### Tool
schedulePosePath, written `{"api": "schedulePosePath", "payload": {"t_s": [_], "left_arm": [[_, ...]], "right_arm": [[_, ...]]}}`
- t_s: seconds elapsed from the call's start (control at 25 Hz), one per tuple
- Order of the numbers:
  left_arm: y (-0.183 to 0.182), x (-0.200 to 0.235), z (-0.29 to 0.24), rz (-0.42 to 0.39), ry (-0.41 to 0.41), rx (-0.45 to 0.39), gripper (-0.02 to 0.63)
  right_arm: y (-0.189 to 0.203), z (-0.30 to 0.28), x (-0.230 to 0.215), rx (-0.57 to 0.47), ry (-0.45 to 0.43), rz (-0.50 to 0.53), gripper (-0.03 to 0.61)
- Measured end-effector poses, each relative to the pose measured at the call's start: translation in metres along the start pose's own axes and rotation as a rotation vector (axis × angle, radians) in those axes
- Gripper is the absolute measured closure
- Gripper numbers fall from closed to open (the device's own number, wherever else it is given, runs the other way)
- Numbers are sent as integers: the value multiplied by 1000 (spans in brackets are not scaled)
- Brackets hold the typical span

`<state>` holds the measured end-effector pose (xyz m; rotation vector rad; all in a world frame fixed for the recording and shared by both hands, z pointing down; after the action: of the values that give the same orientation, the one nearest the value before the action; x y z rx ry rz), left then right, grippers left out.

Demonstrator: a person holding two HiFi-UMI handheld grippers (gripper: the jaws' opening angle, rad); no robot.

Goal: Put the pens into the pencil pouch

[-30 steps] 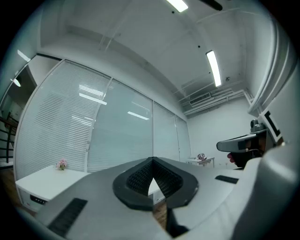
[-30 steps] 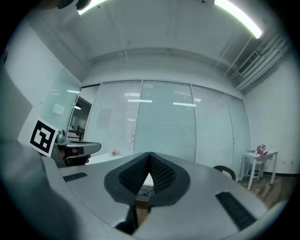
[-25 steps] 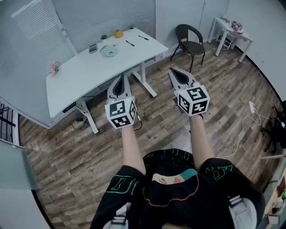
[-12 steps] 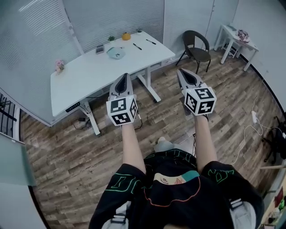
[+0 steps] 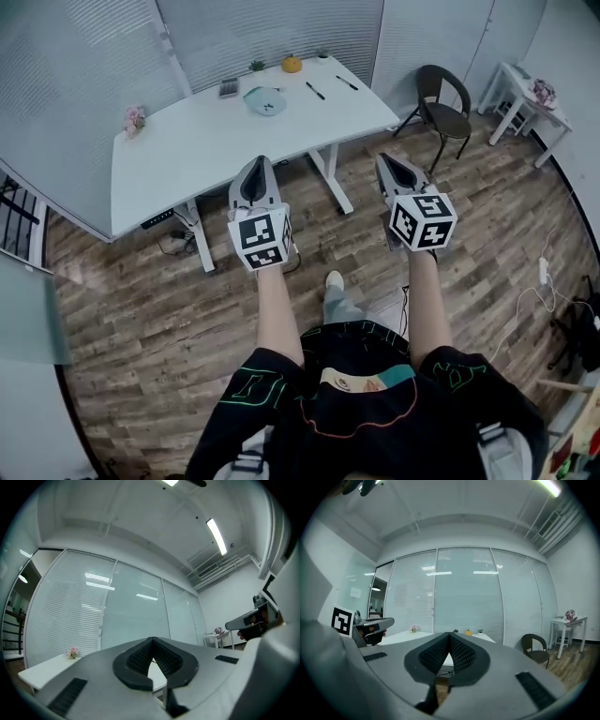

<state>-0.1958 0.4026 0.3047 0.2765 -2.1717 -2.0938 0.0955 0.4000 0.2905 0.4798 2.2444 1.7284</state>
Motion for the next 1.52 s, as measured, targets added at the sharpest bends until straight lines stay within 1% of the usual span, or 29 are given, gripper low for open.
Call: {"api": "schedulePosePath", "payload": {"t_s": [0.2, 0.4, 0.48, 0.64, 0.72, 0.84, 1.04, 1.16, 1.32, 1.44, 1.52], "left_arm": [[13, 16, -42, 54, 11, 93, 615], [35, 34, -80, 109, -37, 212, 615], [40, 36, -103, 109, -44, 243, 615], [47, 43, -149, 88, -51, 306, 615], [47, 46, -174, 84, -55, 324, 615], [45, 44, -213, 100, -44, 329, 615], [33, 38, -261, 110, -16, 295, 615], [32, 43, -270, 134, -27, 291, 615], [38, 66, -276, 156, -64, 316, 615], [47, 84, -280, 178, -89, 355, 615], [54, 98, -287, 197, -99, 388, 615]], "right_arm": [[0, -63, -25, 64, -25, -29, 580], [6, -123, -39, 120, -86, -56, 580], [8, -146, -56, 127, -86, -77, 580], [18, -190, -92, 142, -76, -173, 580], [20, -211, -108, 148, -79, -198, 580], [18, -241, -136, 155, -79, -215, 580], [4, -276, -179, 139, -58, -249, 580], [-4, -295, -182, 145, -85, -236, 580], [-8, -328, -163, 169, -155, -205, 580], [-7, -351, -148, 191, -195, -184, 580], [-4, -365, -143, 209, -203, -180, 580]]}}
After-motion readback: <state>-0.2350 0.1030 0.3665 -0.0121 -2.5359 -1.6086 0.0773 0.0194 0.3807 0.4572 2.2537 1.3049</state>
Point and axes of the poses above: the fingertips, and each gripper's own axes: z backward along the fingers, x to its left, y out of its underside, the point moved 10 cm from there along z, backward along the fingers, and after that the axes turned 11 degrees about x, right-handed, at the moved point
